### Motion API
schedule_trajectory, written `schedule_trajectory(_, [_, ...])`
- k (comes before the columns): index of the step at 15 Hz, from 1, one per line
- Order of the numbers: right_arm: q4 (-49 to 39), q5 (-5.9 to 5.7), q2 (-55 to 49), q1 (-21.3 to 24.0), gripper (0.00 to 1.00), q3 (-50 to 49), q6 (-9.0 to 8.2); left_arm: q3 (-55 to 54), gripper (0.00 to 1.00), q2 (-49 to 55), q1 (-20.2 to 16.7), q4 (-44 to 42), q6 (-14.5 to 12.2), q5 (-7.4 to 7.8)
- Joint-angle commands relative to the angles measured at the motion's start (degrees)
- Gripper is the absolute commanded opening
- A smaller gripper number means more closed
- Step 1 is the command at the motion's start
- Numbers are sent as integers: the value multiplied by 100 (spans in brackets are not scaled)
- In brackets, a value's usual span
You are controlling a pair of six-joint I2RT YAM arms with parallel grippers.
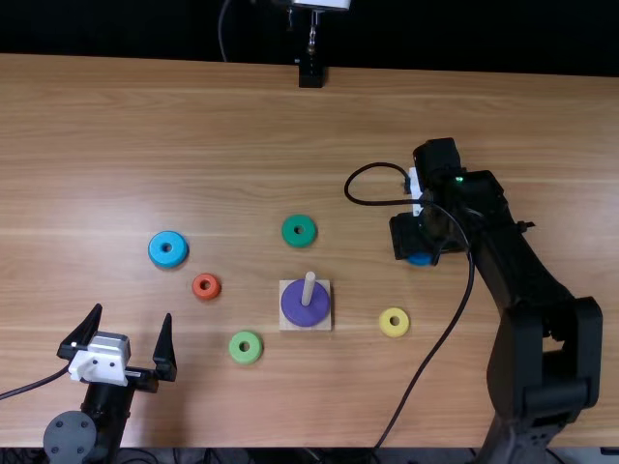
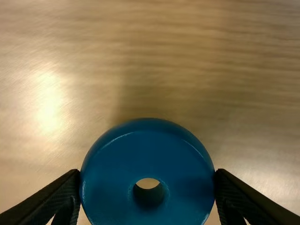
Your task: Build the Hanoi tower: stack the rings onto the peg from bottom to top in this color order: purple, dark blue, light blue, dark green, light green, yellow, orange.
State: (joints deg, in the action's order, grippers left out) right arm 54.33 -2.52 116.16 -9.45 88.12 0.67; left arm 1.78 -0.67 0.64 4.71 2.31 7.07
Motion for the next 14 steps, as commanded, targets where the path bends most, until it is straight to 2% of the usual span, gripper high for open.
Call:
schedule_trajectory(1, [79,10,-647,-162,0,197,134,-178,100,67,-56,14,-51,52])
schedule_trajectory(6, [512,10,-1508,-865,0,259,144,-178,100,67,-56,14,-51,52])
schedule_trajectory(10, [1018,10,-1711,-1437,0,654,134,-178,100,67,-56,14,-51,52])
schedule_trajectory(12, [1313,115,-1755,-1665,0,1006,134,-178,100,67,-56,14,-51,52])
schedule_trajectory(14, [1450,411,-1763,-1814,0,1217,123,-178,100,67,-56,14,-51,52])
